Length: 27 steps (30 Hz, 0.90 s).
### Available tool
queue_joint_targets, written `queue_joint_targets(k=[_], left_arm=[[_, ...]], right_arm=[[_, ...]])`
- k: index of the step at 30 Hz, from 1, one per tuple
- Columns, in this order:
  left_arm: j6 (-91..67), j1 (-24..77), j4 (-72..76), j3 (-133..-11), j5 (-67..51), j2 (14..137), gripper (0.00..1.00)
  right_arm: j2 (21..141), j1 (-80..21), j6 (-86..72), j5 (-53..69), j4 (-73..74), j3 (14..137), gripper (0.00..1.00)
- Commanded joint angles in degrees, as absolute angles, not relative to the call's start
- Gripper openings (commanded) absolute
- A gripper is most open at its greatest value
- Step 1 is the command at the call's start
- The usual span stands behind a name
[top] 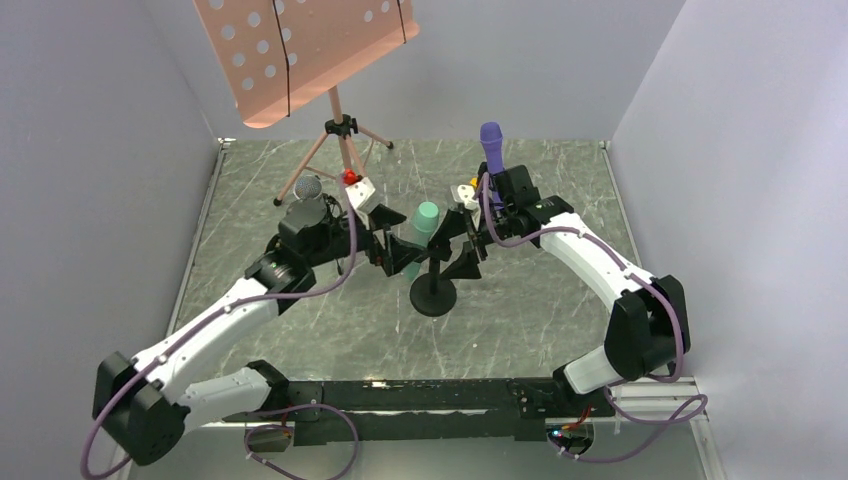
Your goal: Attach the microphones to the stand
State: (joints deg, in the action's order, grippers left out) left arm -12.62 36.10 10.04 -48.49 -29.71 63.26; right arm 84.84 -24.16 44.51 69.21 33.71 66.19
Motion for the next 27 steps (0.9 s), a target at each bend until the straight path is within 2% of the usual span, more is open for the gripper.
queue_joint_targets(k=[1, 6, 15, 22, 27], left_arm=[[-9.8, 36.3, 5.8, -49.6, -23.5, 54.5, 0.99], [-12.1, 36.2, 1.5, -41.6, -14.2, 39.1, 0.99], [-16.0, 36.2, -11.6, -32.7, -9.9, 16.8, 0.99], [-18.0, 36.2, -11.7, -28.5, -7.7, 9.8, 0.99], [-16.2, 36.1, -8.6, -27.3, -11.4, 11.7, 0.99]], right_arm=[[82.7, -23.6, 45.7, 73.7, 31.8, 66.5, 0.92], [84.1, -23.8, 44.4, 75.0, 30.9, 68.6, 0.91], [87.8, -26.5, 44.2, 72.6, 36.5, 75.7, 0.86], [85.5, -28.1, 33.9, 72.9, 25.5, 71.8, 0.84], [85.3, -28.3, 30.2, 73.1, 21.4, 70.6, 0.83]])
